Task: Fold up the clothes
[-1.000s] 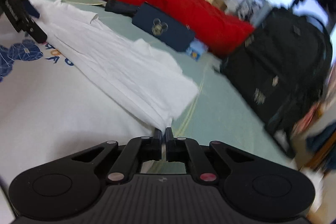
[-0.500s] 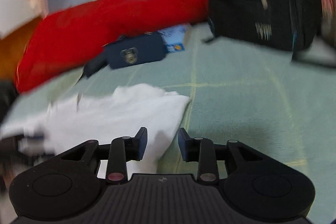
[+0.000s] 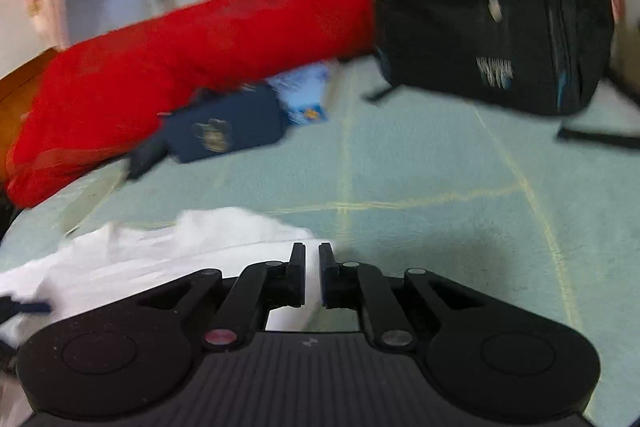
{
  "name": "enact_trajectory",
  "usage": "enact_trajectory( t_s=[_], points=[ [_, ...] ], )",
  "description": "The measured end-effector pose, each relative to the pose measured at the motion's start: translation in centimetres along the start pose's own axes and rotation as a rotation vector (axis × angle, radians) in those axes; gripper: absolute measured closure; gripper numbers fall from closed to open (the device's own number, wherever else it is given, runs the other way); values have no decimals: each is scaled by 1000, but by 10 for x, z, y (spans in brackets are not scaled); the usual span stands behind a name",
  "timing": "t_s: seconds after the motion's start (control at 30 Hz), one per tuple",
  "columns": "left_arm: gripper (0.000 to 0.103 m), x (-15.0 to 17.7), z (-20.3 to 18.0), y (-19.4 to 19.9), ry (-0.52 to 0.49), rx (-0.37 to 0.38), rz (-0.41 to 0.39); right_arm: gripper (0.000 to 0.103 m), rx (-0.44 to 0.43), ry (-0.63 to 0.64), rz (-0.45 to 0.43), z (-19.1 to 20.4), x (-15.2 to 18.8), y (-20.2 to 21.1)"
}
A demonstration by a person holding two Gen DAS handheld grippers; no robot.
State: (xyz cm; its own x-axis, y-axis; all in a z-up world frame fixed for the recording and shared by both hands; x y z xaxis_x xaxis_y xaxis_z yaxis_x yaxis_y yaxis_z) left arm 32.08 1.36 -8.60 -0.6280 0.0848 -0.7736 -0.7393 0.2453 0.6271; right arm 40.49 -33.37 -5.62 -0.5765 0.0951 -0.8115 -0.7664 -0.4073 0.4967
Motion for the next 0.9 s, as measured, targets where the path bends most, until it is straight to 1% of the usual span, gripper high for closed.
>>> enact_trajectory(
  t_s=[0.03, 0.1, 0.13, 0.17, 0.23, 0.27, 0.3, 0.37, 0.4, 0.47, 0.57, 0.6, 0.63, 0.67, 0.7, 0.73, 0.8, 0.9],
  points=[
    [1, -1, -2, 3, -1, 6, -5, 92, -21, 30, -7, 9, 1, 13],
    [1, -1, -7, 6, -21, 4, -10, 91, -52, 90, 18, 27, 12, 28],
    [1, -1, -9, 7, -27, 7, -9, 92, -62, 119, 34, 35, 19, 33],
    [1, -1, -11, 8, -34, 11, -9, 92, -54, 141, 52, 38, 26, 34],
    [1, 0, -14, 12, -48, 17, -6, 92, 14, 168, 88, 30, 43, 29],
    [1, 0, -14, 14, -53, 9, -1, 92, 48, 181, 106, 26, 51, 27],
    [1, 1, -13, 16, -59, 0, 4, 87, 75, 186, 120, 21, 58, 25],
    [1, 1, -11, 26, -62, -7, 2, 87, 63, 105, 102, 12, 55, 33],
    [1, 1, -10, 32, -63, -11, 1, 87, 71, 107, 89, 16, 53, 40],
    [1, 1, -9, 44, -76, -14, -2, 87, 61, 133, 61, 32, 49, 56],
    [1, 1, -14, 68, -142, -37, -8, 84, 27, 158, 44, 59, 45, 78],
    [1, 2, -16, 77, -169, -47, -12, 79, 12, 171, 43, 70, 50, 85],
    [1, 3, -18, 86, -197, -51, -19, 65, -2, 185, 42, 80, 54, 93],
    [1, 5, -20, 96, -223, -53, -26, 54, -16, 198, 41, 90, 58, 100],
    [1, 8, -22, 106, -249, -55, -33, 34, -30, 212, 40, 100, 62, 108],
    [1, 12, -24, 115, -265, -54, -34, 27, -44, 226, 39, 110, 67, 115],
    [1, 25, -28, 127, -273, -37, -16, 26, -70, 251, 40, 130, 76, 129],
    [1, 58, -34, 137, -265, 7, 11, 24, -41, 247, 95, 143, 109, 131]
  ],
)
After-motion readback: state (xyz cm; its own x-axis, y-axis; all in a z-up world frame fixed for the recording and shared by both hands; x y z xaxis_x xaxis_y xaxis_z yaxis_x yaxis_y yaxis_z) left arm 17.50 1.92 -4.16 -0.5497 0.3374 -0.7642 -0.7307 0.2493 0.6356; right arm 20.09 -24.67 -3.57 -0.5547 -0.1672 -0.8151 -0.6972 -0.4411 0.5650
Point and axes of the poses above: each gripper's, at about its wrist camera, not at the fingertips, and y roughly against the way its jaws point, z to its left, x to its underside, the point moved 2 cm from there along -y, roughly the way its jaws point, and after that the axes turned 7 degrees about -z, right-handed, at the moved point
